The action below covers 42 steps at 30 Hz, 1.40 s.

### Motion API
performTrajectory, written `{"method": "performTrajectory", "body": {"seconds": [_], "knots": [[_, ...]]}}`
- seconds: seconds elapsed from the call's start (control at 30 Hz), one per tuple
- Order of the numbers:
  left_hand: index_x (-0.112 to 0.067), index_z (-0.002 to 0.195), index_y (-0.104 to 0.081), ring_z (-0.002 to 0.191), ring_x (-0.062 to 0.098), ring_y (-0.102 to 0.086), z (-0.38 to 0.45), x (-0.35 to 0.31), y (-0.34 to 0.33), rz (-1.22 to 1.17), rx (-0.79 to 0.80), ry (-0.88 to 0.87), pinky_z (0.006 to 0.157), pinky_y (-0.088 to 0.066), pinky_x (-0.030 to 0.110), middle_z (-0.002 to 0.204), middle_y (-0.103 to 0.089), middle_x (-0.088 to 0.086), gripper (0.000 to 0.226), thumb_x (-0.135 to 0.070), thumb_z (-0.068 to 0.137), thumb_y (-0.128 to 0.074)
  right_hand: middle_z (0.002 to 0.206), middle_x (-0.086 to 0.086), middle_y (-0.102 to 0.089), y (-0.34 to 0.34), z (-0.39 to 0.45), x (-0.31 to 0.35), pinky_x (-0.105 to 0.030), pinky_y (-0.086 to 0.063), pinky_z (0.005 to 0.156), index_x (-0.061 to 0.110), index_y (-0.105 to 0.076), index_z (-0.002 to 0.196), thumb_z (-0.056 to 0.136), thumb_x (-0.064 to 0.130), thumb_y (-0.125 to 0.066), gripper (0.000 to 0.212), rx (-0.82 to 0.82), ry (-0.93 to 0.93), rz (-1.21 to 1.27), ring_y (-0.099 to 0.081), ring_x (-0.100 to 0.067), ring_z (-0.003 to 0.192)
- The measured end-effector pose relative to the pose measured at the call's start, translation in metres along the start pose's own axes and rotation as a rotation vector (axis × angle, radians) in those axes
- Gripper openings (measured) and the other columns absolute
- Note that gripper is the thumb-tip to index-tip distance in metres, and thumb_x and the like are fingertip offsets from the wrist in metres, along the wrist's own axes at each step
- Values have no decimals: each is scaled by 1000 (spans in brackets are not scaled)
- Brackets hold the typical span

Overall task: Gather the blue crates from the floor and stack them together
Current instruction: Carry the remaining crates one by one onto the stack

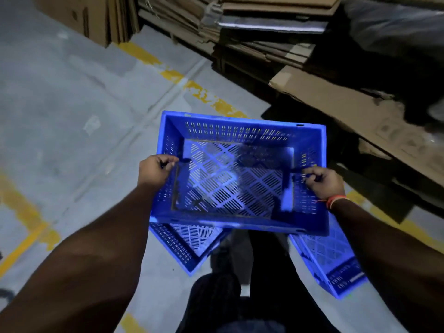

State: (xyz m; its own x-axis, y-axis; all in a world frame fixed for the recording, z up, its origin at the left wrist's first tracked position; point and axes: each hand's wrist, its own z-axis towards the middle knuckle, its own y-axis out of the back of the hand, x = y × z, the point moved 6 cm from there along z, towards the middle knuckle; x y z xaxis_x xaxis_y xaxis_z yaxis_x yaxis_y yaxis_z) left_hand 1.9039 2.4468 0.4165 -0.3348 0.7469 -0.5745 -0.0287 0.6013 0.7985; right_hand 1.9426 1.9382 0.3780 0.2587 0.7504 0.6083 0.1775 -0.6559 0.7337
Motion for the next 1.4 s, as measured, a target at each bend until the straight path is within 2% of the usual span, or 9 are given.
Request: {"method": "performTrajectory", "body": {"seconds": [0.1,0.27,0.47,0.73,0.93,1.1,1.17,1.27,1.4], "knots": [[-24,99,-78,85,8,-68,-57,-16,20,-11,11,-25,76,-41,16,93,-78,0,15,-19,88,-70,67,-4,-70,30,-72,-8,-19,-47,63,30,-74,88,78,10,-70,24,-12,8,45,-59,-11,59],[-19,98,-79,84,3,-61,-138,-56,20,15,69,-93,72,-36,13,94,-78,1,13,-19,86,-73,52,23,-61,74,-193,-51,-16,-46,57,28,-75,83,80,6,-69,22,-58,-83,121,-53,3,49],[-19,92,-79,84,4,-66,-216,-121,-22,30,204,-226,73,-40,15,90,-78,-1,9,-18,83,-76,55,-5,-53,115,-330,-124,-13,-35,45,17,-75,84,79,1,-74,17,-145,-190,241,-41,-3,43],[-20,92,-79,87,8,-70,-340,-250,-113,66,307,-431,74,-42,18,90,-78,-3,11,-21,82,-76,50,6,-58,190,-497,-285,-22,-43,55,30,-73,74,73,13,-80,18,-381,-337,249,-47,-2,46],[-21,91,-79,85,8,-68,-455,-351,-192,57,392,-571,72,-42,20,91,-78,-3,9,-23,83,-76,70,-15,-70,260,-631,-370,-5,-41,53,19,-75,83,75,6,-77,15,-509,-456,254,-54,-7,53],[-27,85,-77,87,13,-70,-523,-424,-249,79,481,-658,74,-48,25,90,-78,-3,3,-25,84,-75,70,-8,-72,294,-715,-438,-30,-54,67,27,-75,79,74,14,-77,15,-605,-586,260,-70,-24,66],[-26,88,-78,86,12,-68,-547,-460,-272,107,505,-714,73,-48,24,91,-77,-2,4,-26,84,-75,70,-5,-72,305,-742,-459,-25,-52,68,26,-75,80,74,14,-76,14,-656,-633,279,-69,-22,67],[-18,93,-79,80,8,-61,-579,-516,-310,118,550,-814,62,-40,9,92,-77,2,9,-19,85,-74,71,-2,-71,315,-773,-492,-8,-40,59,27,-75,81,75,13,-75,15,-715,-707,298,-63,-16,65],[-18,92,-79,78,9,-62,-608,-583,-369,178,619,-921,65,-42,18,91,-78,4,9,-19,85,-75,69,-2,-70,323,-801,-542,-22,-44,66,31,-74,80,74,15,-75,17,-763,-803,338,-64,-19,67]]}}
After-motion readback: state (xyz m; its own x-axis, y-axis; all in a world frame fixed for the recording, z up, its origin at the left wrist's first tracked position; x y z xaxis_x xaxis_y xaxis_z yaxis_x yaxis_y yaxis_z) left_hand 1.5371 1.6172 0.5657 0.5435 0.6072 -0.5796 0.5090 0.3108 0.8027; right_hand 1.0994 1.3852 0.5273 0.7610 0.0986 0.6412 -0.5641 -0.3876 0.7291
